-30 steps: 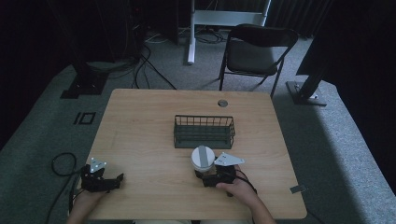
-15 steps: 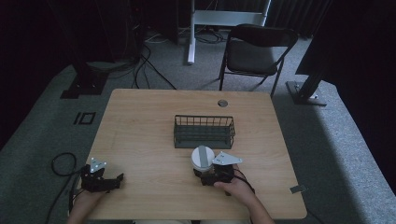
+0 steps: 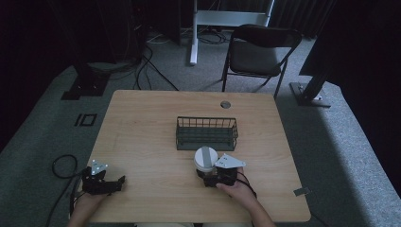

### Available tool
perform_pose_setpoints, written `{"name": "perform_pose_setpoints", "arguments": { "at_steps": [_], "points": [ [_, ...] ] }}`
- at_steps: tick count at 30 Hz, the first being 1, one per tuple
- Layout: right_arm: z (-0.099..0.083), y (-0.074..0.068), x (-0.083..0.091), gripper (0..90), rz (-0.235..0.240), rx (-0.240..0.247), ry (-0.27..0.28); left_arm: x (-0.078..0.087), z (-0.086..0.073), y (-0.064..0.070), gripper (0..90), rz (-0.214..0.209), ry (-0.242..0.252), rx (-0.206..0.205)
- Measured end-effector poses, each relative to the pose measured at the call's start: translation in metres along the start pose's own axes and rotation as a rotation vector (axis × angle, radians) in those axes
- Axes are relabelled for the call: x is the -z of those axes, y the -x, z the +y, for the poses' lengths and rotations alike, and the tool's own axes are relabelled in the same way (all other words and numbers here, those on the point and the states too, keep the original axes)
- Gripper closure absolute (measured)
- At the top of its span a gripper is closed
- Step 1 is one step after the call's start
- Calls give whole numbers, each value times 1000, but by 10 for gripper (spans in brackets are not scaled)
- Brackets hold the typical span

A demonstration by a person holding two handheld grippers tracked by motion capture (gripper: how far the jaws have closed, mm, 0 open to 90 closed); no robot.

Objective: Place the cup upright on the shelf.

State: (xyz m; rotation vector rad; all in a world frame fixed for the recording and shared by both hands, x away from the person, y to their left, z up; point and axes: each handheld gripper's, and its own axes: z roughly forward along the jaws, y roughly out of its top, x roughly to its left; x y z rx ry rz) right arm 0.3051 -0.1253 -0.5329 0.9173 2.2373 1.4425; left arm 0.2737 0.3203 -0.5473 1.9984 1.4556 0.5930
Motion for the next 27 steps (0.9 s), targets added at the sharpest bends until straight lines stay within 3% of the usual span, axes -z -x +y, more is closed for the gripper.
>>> {"name": "perform_pose_setpoints", "arguments": {
  "at_steps": [8,27],
  "points": [
    [4,-4,4,184,18,6,-4,0,0,0,12,0,0,0],
    [28,-1,16,184,11,17,25,0,0,0,12,0,0,0]
  ]
}}
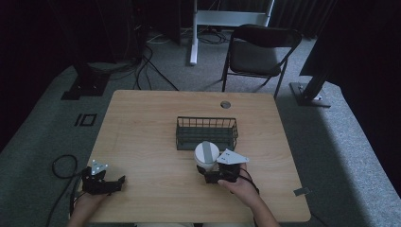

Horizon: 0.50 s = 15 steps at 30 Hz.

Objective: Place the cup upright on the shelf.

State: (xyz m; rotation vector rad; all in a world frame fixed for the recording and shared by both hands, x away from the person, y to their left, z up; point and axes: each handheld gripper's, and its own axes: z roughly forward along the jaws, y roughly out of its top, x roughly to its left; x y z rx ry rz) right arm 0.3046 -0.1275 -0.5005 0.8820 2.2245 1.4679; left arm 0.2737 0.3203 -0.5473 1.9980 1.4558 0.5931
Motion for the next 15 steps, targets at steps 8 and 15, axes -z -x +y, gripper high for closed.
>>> {"name": "perform_pose_setpoints", "arguments": {
  "at_steps": [8,15],
  "points": [
    [18,5,5,184,-22,6,30,0,0,0,12,0,0,0],
    [43,15,10,184,-63,9,66,0,0,0,12,0,0,0]
  ]
}}
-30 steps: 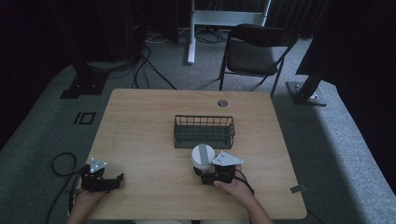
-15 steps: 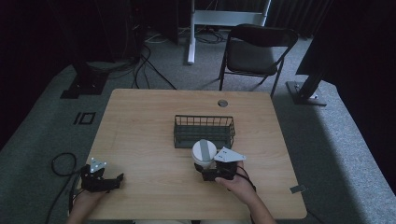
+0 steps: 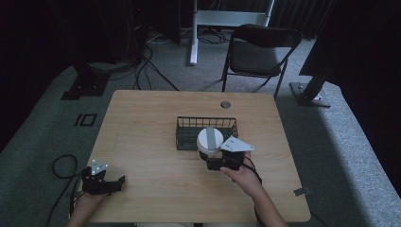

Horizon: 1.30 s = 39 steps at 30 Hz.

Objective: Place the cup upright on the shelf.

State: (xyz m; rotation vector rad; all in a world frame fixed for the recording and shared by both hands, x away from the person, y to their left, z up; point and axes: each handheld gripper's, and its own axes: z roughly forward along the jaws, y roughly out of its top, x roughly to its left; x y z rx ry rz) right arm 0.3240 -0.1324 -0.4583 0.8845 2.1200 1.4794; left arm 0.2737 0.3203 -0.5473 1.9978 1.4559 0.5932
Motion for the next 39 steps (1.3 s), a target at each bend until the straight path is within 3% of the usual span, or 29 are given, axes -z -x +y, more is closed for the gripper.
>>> {"name": "perform_pose_setpoints", "arguments": {
  "at_steps": [12,22,24,30,39],
  "points": [
    [28,16,-4,184,-62,-8,27,0,0,0,12,0,0,-1],
    [49,30,-23,184,-138,-34,26,0,0,0,12,0,0,1],
    [53,34,-30,184,-176,-34,21,0,0,0,12,0,0,0],
    [57,38,-43,184,-208,-41,1,0,0,0,12,0,0,0],
    [48,44,-63,184,-254,-94,-34,0,0,0,12,0,0,0]
  ]
}}
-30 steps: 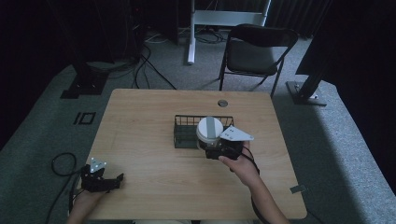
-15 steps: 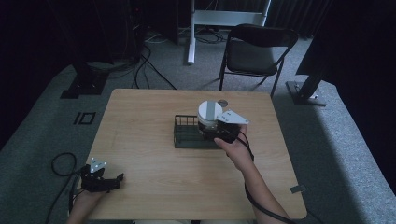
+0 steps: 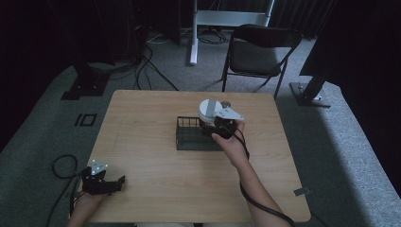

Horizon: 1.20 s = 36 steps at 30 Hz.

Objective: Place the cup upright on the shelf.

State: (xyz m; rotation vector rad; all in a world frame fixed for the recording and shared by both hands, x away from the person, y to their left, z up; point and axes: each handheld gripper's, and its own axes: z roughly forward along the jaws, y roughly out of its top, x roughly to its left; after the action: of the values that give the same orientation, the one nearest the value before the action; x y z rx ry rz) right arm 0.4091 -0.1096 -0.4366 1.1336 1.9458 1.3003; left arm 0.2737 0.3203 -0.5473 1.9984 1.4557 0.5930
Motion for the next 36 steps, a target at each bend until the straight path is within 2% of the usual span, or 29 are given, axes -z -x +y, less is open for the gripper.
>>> {"name": "perform_pose_setpoints", "arguments": {
  "at_steps": [3,14,36],
  "points": [
    [-4,-1,-5,184,-10,11,-22,0,0,0,12,0,0,0],
    [-16,0,-20,184,-29,-28,-64,0,0,0,12,0,0,0],
    [-22,-6,-35,184,-35,-31,-122,0,0,0,12,0,0,0]
  ]
}}
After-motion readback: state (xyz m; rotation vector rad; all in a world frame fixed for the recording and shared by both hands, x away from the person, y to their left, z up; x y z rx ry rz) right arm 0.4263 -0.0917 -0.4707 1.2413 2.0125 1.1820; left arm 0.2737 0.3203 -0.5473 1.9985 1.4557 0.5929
